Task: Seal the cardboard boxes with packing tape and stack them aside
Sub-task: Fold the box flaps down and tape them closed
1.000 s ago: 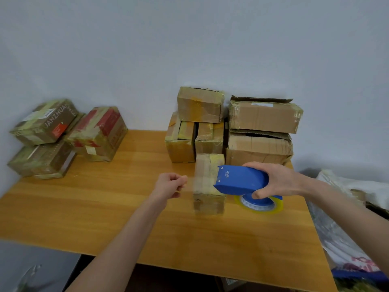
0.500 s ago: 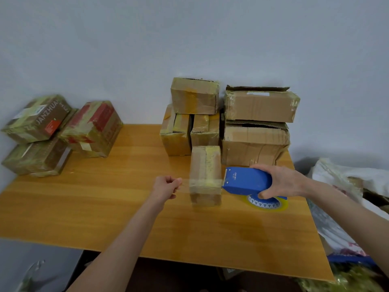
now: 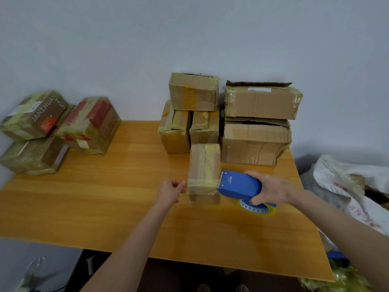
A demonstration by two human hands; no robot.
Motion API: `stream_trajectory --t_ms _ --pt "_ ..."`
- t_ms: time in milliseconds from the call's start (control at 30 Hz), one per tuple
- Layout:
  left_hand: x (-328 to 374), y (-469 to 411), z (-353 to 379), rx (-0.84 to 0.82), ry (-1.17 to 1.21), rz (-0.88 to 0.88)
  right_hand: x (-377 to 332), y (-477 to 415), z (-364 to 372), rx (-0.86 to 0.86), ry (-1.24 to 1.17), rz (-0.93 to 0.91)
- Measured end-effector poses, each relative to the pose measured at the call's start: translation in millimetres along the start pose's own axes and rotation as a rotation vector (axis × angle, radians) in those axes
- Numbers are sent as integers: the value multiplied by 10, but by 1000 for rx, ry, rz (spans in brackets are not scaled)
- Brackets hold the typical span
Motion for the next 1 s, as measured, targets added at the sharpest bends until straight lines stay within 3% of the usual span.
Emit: stream_trajectory --t_ms 133,200,300,333,400,467,533,800,1000 --pt "-113 -29 -89 -11 -296 -38 18 -17 25 7 -24 -11" --pt "-182 -9 -140 119 -375 42 -2 -42 52 16 -22 -20" --pt "-24 206 -71 349 -349 520 -28 -81 104 30 -33 -37" --pt "89 304 -8 338 -363 685 -32 -83 111 35 -28 -43" --pt "262 431 153 131 -517 831 -22 -76 110 49 -5 -61" --pt "265 428 277 -83 -798 789 -11 -62 99 62 11 -80" --pt "195 394 306 -123 -958 764 8 -53 107 65 20 -86" --pt "104 311 310 -132 -965 770 188 70 65 38 -90 -126" --pt "68 286 328 -79 -918 820 349 141 28 -18 60 -45"
Point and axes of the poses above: each hand's wrist, its own y-axis away from the middle knuckle, its own z-axis out of the palm, x = y × z, the point moved 2 cm from there along -y, towards the middle knuckle
